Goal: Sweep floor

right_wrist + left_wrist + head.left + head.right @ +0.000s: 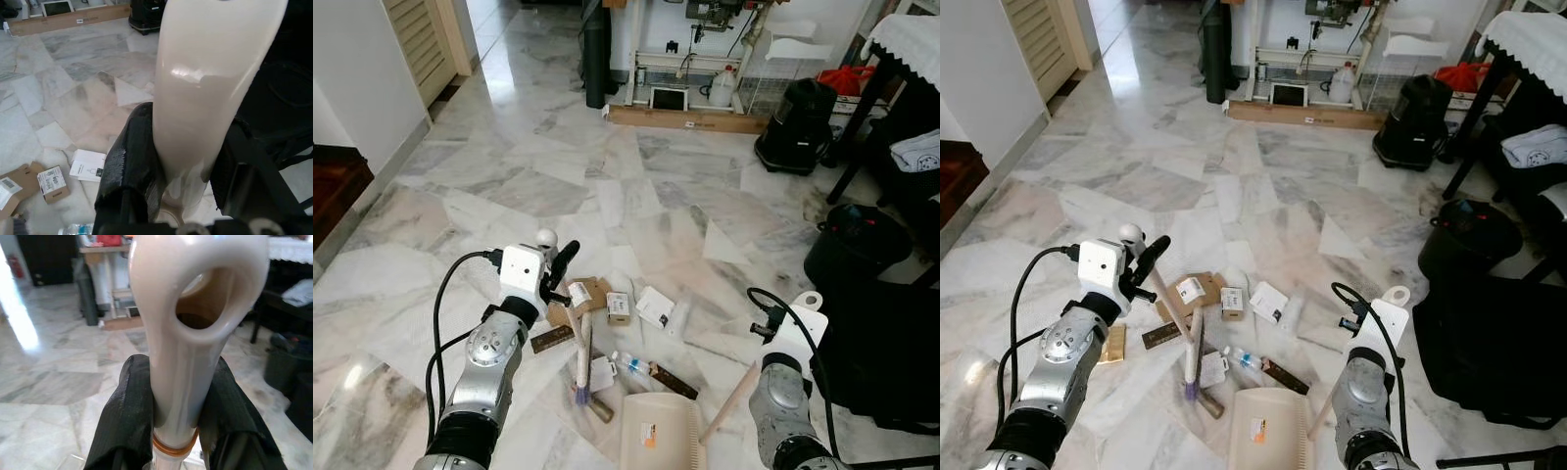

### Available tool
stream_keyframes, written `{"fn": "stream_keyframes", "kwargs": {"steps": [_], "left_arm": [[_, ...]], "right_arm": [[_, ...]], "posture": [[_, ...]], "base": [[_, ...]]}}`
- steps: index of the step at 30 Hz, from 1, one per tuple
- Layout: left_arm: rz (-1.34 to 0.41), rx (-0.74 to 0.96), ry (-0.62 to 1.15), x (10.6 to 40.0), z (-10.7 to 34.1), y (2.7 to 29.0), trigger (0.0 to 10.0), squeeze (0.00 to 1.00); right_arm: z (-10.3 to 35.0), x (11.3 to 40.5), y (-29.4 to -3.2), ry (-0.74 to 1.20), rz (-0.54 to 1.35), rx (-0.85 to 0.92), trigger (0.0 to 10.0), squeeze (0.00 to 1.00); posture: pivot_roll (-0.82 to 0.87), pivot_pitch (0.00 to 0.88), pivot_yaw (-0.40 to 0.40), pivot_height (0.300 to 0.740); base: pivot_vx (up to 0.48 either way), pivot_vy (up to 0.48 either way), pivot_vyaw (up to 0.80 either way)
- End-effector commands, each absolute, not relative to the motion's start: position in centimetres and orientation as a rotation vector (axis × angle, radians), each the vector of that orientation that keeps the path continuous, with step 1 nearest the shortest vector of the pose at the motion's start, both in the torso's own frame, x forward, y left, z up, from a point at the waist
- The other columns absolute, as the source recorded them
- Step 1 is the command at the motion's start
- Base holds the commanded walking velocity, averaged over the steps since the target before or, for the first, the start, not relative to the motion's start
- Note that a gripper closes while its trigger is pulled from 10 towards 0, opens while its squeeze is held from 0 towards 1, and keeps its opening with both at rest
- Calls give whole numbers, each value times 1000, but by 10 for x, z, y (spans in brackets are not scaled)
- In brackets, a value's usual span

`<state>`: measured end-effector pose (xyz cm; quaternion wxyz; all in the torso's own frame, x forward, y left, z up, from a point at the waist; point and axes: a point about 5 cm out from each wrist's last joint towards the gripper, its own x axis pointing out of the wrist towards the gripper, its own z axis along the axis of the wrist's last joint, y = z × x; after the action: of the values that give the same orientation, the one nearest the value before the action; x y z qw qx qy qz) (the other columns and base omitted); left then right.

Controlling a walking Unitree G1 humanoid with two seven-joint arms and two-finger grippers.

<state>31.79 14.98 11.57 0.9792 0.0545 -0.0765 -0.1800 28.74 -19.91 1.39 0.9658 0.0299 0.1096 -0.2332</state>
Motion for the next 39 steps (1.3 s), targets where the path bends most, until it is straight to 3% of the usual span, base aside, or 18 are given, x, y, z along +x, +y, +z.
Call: {"fn": "stream_keyframes", "kwargs": {"steps": [1,17,39], "left_arm": [[-425,142,-197,317,128,147,10000,0],[-503,275,-145,311,117,144,10000,0],[-544,323,3,302,83,146,10000,0]], "right_arm": [[11,286,-197,236,-462,59,10000,0],[-3,279,-179,334,-381,7,10000,0],[-10,276,-177,393,-355,6,10000,0]], "posture": [[-21,66,-56,740],[-16,74,-49,740],[-23,65,-48,740]], "base": [[0,0,0],[0,0,0],[0,0,0]]}}
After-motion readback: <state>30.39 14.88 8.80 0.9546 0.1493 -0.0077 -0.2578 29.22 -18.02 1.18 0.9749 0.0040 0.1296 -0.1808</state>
